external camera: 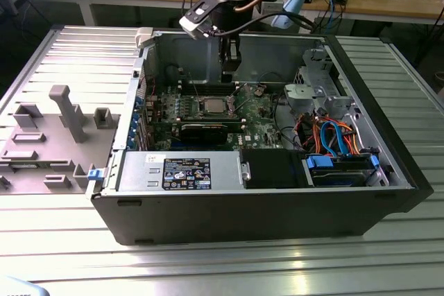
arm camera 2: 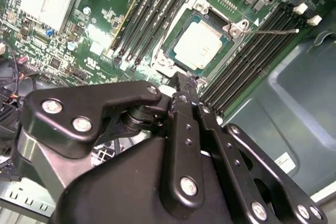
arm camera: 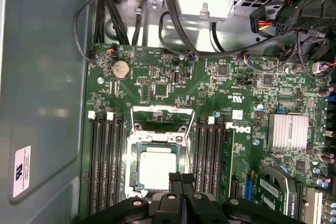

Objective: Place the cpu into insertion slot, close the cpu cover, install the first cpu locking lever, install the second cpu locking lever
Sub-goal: 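Close the cpu cover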

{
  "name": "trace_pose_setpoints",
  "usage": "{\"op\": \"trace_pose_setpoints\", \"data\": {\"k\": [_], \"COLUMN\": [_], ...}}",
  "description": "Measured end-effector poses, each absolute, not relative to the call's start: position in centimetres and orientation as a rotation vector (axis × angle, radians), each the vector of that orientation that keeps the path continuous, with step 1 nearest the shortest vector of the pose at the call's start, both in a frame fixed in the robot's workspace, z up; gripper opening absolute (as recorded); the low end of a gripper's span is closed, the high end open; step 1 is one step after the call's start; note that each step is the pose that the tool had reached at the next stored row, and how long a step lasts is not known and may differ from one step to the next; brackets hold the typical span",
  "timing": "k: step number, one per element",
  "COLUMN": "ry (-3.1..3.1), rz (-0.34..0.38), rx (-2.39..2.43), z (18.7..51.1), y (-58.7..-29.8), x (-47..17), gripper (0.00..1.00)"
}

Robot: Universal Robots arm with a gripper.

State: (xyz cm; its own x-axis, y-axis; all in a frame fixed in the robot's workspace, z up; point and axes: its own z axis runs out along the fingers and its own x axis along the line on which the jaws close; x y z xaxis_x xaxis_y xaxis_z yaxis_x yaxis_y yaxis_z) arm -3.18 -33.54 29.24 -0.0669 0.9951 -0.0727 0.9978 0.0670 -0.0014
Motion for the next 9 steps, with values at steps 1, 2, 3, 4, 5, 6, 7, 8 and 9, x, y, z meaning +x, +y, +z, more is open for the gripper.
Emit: {"op": "trace_pose_setpoints", "data": {"k": [1,2,3,4,5,6,7,8,9], "ry": [2.257,2.257,2.258,2.260,2.261,2.261,2.262,2.262,2.263], "rz": [-0.077,-0.076,-0.075,-0.072,-0.071,-0.070,-0.070,-0.070,-0.070], "rx": [2.110,2.110,2.112,2.113,2.114,2.114,2.115,2.115,2.115], "z": [29.3,29.3,29.3,29.4,29.4,29.4,29.4,29.4,29.4], "y": [-33.5,-33.5,-33.5,-33.5,-33.5,-33.5,-33.5,-33.5,-33.5], "x": [-3.0,-2.9,-2.8,-2.6,-2.5,-2.3,-2.1,-2.0,-1.8], "gripper": [0.11,0.11,0.11,0.11,0.11,0.11,0.11,0.11,0.11]}}
